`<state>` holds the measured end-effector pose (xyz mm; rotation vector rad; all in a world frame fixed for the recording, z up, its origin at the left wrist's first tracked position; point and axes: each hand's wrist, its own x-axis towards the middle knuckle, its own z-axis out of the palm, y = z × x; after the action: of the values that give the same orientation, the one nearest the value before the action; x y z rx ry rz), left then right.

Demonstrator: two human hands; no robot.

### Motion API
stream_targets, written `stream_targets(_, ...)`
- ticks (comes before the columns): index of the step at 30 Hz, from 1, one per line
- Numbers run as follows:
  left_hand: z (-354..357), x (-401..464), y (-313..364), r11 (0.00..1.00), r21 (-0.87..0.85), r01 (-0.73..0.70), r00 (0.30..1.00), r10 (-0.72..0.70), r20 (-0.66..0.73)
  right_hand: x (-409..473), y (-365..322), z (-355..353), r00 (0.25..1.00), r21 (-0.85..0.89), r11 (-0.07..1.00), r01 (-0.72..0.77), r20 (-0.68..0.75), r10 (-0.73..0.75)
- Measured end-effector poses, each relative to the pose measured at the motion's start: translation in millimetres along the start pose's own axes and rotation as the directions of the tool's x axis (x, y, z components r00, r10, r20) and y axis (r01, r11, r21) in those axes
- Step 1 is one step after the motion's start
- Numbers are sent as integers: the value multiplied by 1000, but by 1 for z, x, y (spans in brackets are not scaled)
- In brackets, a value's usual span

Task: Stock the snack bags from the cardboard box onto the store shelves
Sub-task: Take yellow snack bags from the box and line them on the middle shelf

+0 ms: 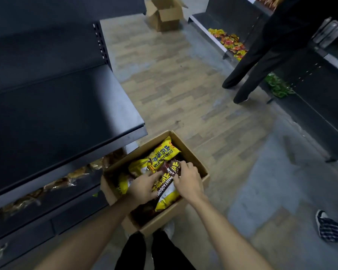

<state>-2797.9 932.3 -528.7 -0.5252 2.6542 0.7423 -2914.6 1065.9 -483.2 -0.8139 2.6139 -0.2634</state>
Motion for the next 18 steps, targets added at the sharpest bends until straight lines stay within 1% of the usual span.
stream_targets(2, 12, 7, 10, 1000, 28, 9, 999, -11, 42, 5, 11, 1, 1000, 36, 999, 3, -8, -2)
stream_targets(5, 25, 17, 16, 992, 96, 75, 997, -77, 11, 11, 22, 2, 1000, 56, 998, 10, -11, -10)
stream_targets(8, 29, 24, 23, 983, 151, 107, 993, -113, 35, 13, 26, 3, 1000, 80, 996, 29, -11, -28)
stream_targets(13, 27, 28, 32, 986, 101, 135, 989, -141, 49, 14, 25, 1, 999, 96, 994, 44, -9, -43)
stream_targets(16, 15, 25, 35, 981, 115, 159, 986, -163, 27, 17, 27, -4, 999, 98, 995, 37, -39, -34)
stream_targets(18, 6, 19, 35, 977, 116, 178, 984, -178, -9, 21, 27, -9, 998, 138, 990, 22, -67, -13)
